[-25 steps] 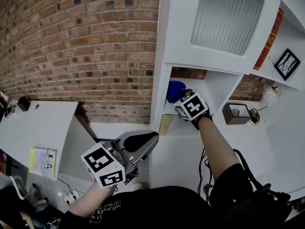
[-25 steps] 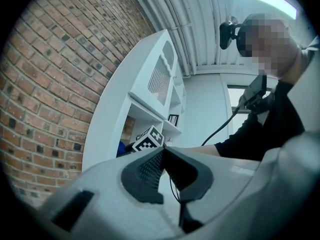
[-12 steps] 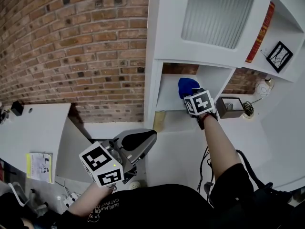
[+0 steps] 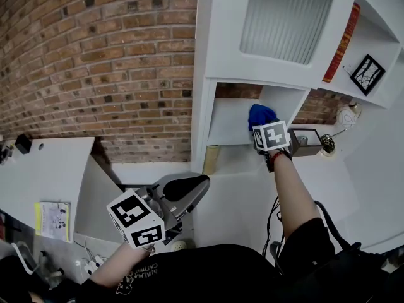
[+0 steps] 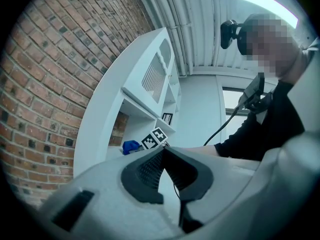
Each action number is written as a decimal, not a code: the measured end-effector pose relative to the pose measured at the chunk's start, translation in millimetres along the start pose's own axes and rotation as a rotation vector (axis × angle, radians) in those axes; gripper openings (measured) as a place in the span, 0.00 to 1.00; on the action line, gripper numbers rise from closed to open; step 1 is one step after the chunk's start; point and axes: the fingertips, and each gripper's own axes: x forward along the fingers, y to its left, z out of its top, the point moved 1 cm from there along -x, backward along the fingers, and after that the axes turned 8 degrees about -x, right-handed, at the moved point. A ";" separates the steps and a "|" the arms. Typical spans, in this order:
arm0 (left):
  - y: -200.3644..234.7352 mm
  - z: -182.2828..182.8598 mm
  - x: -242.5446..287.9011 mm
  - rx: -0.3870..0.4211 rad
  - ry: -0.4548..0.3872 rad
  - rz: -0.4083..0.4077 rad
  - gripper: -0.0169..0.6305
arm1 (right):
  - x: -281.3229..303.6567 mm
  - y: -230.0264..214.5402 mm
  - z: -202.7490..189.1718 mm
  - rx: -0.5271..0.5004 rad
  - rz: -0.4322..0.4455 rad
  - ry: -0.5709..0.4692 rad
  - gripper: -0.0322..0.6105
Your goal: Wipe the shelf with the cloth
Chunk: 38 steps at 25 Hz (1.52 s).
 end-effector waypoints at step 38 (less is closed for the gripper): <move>-26.0 -10.6 10.0 0.000 0.003 -0.001 0.02 | -21.0 -1.1 -34.6 0.138 0.038 -0.080 0.16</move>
